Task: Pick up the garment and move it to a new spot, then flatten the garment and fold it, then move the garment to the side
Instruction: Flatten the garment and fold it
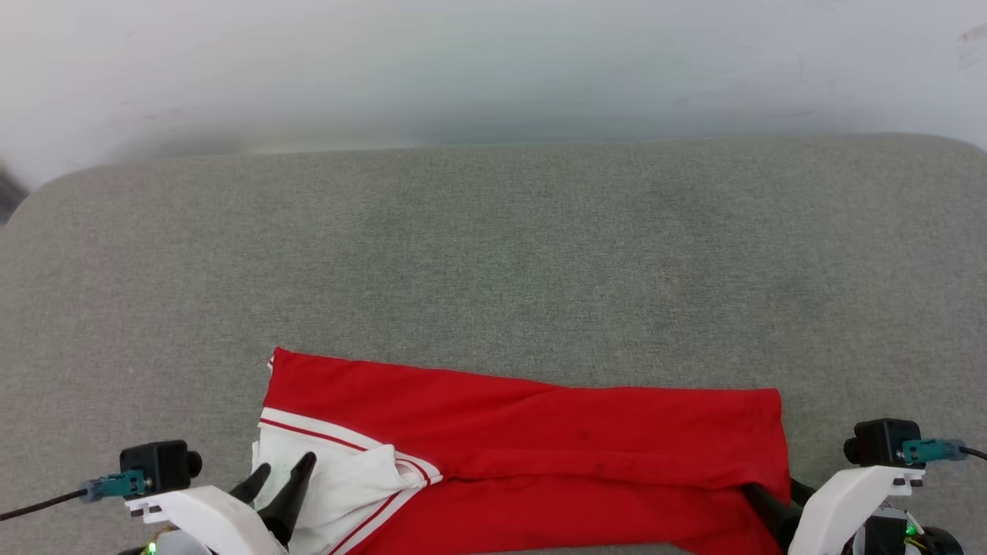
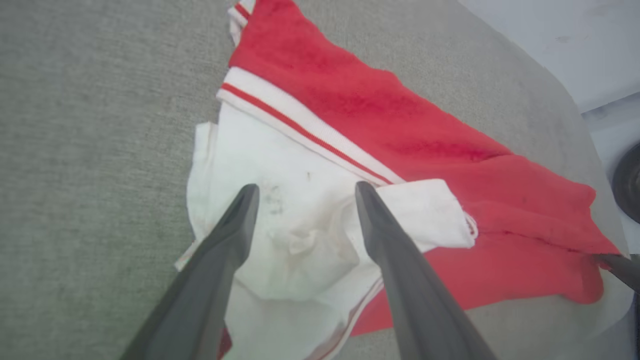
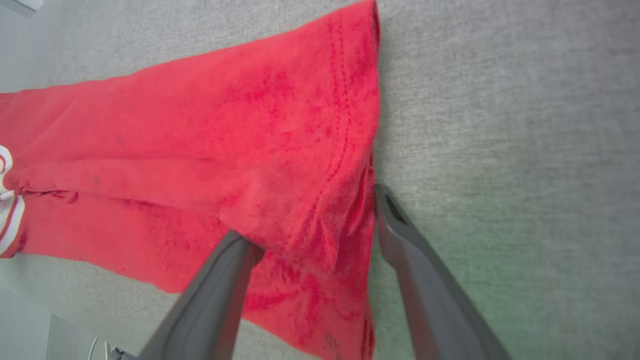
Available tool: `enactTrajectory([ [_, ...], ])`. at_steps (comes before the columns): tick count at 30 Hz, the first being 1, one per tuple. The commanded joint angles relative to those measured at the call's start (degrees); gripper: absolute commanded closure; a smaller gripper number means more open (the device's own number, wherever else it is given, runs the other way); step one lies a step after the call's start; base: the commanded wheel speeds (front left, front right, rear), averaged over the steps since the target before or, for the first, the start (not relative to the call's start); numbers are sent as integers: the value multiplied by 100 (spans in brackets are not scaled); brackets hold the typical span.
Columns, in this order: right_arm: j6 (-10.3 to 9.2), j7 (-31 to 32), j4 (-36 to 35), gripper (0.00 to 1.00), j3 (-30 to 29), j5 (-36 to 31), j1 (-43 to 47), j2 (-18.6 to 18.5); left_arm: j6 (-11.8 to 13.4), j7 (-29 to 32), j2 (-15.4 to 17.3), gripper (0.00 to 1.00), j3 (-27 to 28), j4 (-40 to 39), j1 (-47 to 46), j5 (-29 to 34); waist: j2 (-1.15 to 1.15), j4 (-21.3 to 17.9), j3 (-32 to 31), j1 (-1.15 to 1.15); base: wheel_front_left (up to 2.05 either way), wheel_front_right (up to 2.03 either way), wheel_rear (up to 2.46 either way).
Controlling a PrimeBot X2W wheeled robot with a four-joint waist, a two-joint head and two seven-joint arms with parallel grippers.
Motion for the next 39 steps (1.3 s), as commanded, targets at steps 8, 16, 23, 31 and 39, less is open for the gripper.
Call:
enactTrajectory([
  [8,-3,371,-1087,0,-597,-373,202,257,333,-988,-5,0,110,-466,-318,891,0,39,-108,1,0,0,0],
  [16,-2,1308,-1640,0,-1031,-607,-10,102,821,-1819,-50,0,132,-870,-472,1763,0,108,-41,1,0,0,0],
  [23,-2,2062,-1476,0,-1059,-747,-85,-50,1054,-2154,-186,0,86,-1193,-542,2350,0,379,138,1,0,0,0],
  [31,-2,2215,-673,0,-916,-646,-152,249,1002,-2249,-385,0,113,-1546,-577,2710,0,677,386,1,0,0,0],
  [39,4,2271,-249,100,-681,-515,-136,362,909,-2266,-445,0,208,-1488,-397,2902,0,680,263,1,0,0,0],
])
